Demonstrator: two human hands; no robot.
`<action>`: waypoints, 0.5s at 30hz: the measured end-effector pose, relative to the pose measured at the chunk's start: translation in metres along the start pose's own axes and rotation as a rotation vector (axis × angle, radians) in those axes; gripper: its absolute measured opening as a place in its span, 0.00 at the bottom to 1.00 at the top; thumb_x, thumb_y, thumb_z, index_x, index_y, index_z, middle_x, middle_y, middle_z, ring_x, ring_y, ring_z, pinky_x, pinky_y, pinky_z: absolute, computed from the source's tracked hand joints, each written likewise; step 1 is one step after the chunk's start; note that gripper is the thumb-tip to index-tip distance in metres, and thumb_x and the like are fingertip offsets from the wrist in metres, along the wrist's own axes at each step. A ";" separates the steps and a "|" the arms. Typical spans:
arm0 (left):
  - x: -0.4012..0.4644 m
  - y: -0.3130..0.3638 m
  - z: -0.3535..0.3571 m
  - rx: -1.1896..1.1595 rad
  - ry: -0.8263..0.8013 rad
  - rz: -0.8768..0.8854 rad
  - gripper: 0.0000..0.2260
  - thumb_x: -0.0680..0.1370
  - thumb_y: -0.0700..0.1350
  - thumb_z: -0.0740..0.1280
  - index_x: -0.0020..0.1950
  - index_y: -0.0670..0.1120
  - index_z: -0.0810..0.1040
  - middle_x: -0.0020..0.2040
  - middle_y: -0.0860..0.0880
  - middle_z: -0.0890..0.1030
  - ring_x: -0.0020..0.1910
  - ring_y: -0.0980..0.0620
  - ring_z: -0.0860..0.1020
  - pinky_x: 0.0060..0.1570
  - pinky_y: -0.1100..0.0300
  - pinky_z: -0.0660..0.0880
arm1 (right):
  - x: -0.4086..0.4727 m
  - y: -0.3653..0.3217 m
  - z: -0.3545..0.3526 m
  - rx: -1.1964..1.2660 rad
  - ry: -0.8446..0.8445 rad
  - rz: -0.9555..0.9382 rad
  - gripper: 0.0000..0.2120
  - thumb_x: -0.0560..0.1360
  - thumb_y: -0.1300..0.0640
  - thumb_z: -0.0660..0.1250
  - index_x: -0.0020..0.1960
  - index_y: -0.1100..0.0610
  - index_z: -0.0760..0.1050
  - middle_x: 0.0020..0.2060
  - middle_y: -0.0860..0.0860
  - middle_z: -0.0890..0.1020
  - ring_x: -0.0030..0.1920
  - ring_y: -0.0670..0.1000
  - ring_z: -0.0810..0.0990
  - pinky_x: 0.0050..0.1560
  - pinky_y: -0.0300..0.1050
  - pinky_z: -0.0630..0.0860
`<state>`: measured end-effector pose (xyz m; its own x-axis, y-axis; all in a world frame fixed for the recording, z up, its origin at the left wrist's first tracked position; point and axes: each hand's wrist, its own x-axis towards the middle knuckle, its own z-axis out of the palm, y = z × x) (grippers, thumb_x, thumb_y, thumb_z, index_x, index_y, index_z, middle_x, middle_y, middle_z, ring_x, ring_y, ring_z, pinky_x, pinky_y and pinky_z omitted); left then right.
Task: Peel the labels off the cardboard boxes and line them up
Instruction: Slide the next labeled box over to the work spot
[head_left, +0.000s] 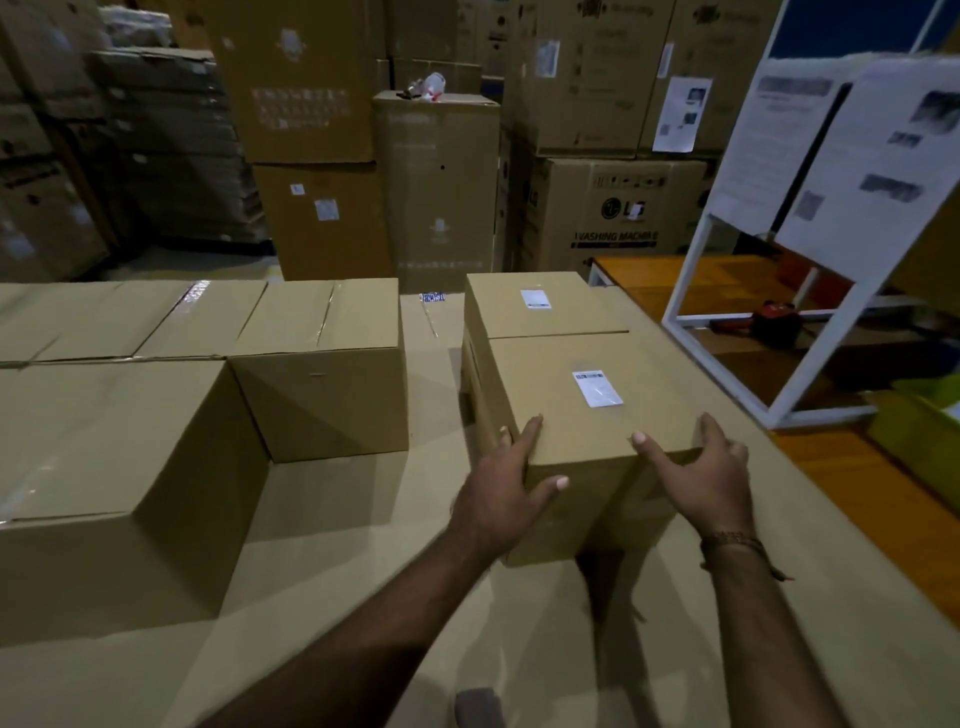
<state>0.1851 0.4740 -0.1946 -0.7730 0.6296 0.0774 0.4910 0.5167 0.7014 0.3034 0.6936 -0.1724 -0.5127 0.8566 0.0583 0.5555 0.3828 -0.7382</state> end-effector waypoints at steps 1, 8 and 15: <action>-0.002 -0.001 0.001 -0.009 0.014 -0.002 0.40 0.78 0.64 0.69 0.84 0.64 0.49 0.81 0.46 0.67 0.77 0.44 0.69 0.69 0.40 0.75 | -0.003 0.001 -0.001 -0.003 0.014 0.002 0.51 0.71 0.29 0.74 0.84 0.53 0.61 0.74 0.63 0.67 0.73 0.66 0.71 0.72 0.60 0.71; -0.021 -0.010 -0.008 -0.065 0.087 -0.006 0.38 0.79 0.58 0.73 0.84 0.60 0.57 0.80 0.47 0.70 0.76 0.47 0.71 0.71 0.45 0.74 | -0.035 0.004 -0.008 0.040 0.034 0.047 0.46 0.72 0.27 0.72 0.80 0.54 0.68 0.70 0.61 0.70 0.70 0.65 0.74 0.68 0.60 0.75; -0.076 -0.020 -0.025 -0.102 0.078 -0.015 0.38 0.79 0.56 0.73 0.84 0.60 0.57 0.79 0.50 0.70 0.73 0.50 0.73 0.68 0.46 0.78 | -0.088 -0.004 -0.014 0.022 0.062 0.012 0.40 0.73 0.34 0.76 0.71 0.62 0.73 0.63 0.61 0.82 0.62 0.63 0.80 0.56 0.51 0.75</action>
<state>0.2244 0.4011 -0.1970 -0.8107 0.5734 0.1184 0.4388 0.4612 0.7712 0.3552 0.6214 -0.1650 -0.4641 0.8812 0.0899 0.5465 0.3648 -0.7538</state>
